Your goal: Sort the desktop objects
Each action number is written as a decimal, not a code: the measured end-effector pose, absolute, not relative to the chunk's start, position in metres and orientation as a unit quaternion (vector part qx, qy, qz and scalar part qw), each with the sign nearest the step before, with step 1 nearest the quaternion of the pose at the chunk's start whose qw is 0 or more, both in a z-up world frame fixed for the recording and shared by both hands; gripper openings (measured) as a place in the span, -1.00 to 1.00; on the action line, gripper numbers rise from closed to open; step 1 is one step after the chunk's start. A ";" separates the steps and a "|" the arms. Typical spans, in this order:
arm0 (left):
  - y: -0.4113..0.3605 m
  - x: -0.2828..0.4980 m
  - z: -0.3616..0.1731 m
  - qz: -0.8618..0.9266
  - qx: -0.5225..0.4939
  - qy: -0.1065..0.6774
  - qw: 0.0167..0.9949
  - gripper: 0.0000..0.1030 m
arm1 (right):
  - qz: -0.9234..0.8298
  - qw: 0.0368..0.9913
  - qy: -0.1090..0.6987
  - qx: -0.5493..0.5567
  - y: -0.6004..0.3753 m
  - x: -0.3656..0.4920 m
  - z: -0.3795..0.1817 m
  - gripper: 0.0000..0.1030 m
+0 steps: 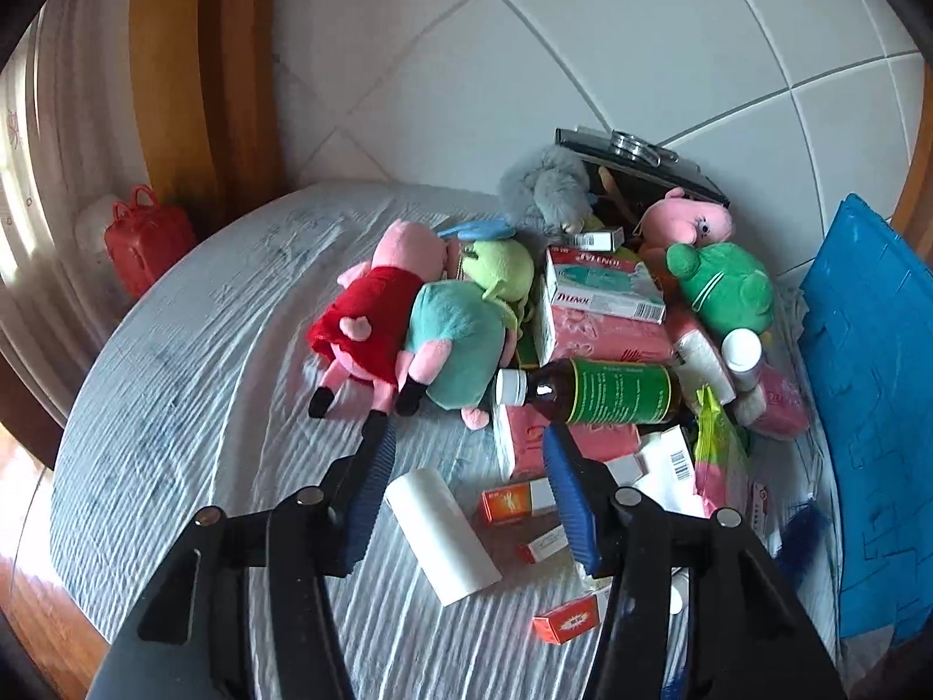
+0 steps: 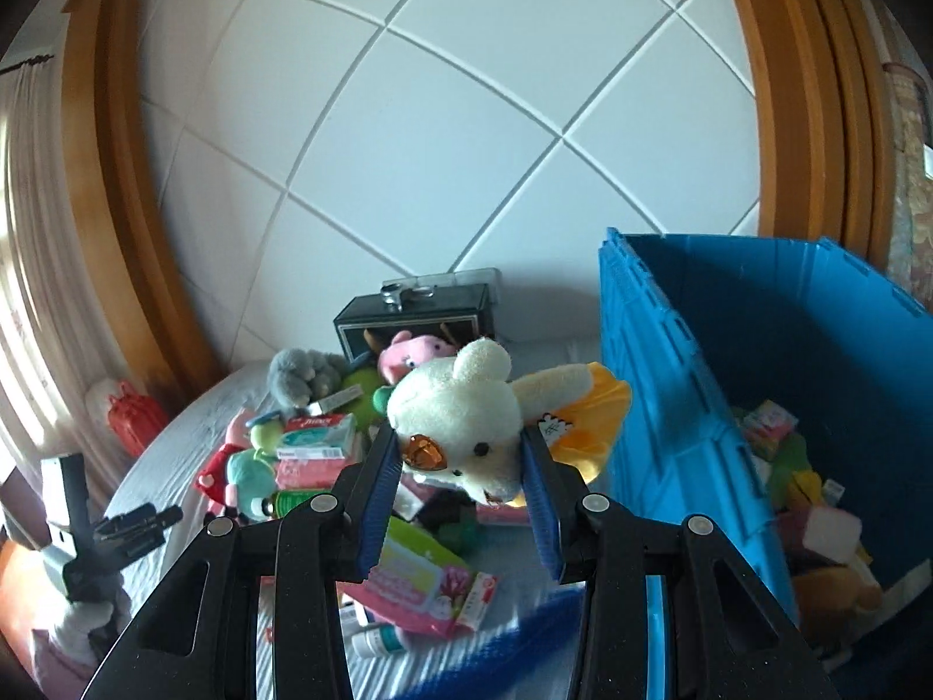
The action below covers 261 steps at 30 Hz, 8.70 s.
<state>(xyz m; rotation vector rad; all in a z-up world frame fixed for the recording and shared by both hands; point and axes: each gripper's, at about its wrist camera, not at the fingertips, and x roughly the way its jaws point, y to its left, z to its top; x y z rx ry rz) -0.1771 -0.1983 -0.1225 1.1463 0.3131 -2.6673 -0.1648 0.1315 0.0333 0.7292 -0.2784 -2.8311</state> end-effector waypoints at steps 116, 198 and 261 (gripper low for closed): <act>-0.077 -0.139 -0.115 -0.929 0.362 -0.005 -0.081 -0.12 | -0.929 0.155 0.008 0.335 0.017 -0.155 -0.078 0.16; 0.360 -0.272 0.064 -0.873 0.449 -0.092 -0.165 -0.11 | -0.870 0.087 0.098 0.476 0.460 -0.254 0.029 0.99; -0.093 -0.221 -0.254 -0.834 0.530 -0.092 -0.124 0.50 | -0.789 0.118 -0.010 0.603 0.066 -0.227 -0.205 0.99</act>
